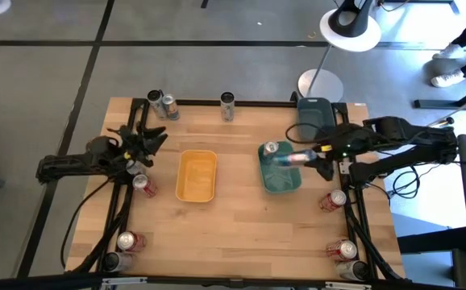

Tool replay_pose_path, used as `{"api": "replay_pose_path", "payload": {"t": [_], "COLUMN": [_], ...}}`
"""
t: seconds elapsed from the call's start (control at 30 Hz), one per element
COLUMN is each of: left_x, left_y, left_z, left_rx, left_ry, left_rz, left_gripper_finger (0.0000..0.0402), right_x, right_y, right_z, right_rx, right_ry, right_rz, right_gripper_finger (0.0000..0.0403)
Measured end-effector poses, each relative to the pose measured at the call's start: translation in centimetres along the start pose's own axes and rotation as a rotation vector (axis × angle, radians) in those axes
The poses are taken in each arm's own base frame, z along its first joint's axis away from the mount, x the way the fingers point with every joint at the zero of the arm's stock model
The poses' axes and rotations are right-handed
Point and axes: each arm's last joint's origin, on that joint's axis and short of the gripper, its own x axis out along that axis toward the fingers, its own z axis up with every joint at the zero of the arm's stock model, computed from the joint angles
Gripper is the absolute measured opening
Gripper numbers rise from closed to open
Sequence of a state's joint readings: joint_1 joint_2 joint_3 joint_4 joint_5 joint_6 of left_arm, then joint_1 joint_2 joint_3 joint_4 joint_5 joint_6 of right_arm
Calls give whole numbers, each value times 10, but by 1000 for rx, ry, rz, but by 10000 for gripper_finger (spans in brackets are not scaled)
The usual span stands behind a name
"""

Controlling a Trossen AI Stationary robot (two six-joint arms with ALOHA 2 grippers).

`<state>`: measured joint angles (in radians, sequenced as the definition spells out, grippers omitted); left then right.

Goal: Sort soda cans
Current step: Put the bottom right blue soda can into the green bin

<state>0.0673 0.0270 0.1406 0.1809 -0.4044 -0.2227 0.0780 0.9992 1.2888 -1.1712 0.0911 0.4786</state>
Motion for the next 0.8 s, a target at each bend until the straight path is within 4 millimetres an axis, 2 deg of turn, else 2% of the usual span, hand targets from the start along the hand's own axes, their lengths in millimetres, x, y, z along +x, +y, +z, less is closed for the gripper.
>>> {"api": "replay_pose_path", "payload": {"t": [0.17, 0.43, 0.53, 0.8], "left_x": [8, 46, 62, 101], "left_y": [-8, -31, -42, -61], "left_z": [20, 41, 46, 37], "left_rx": [14, 73, 57, 104], "left_ry": [6, 78, 126, 235], "left_rz": [2, -49, -105, -213], "left_gripper_finger": [186, 155, 126, 9], "right_x": [24, 73, 88, 115], "right_y": [13, 36, 41, 41], "right_z": [26, 62, 72, 90], "right_rx": [-191, -416, -458, -478], "right_ry": [-140, -289, -338, -400], "right_rz": [-34, -49, -58, -39], "right_gripper_finger": [226, 226, 227, 227]}}
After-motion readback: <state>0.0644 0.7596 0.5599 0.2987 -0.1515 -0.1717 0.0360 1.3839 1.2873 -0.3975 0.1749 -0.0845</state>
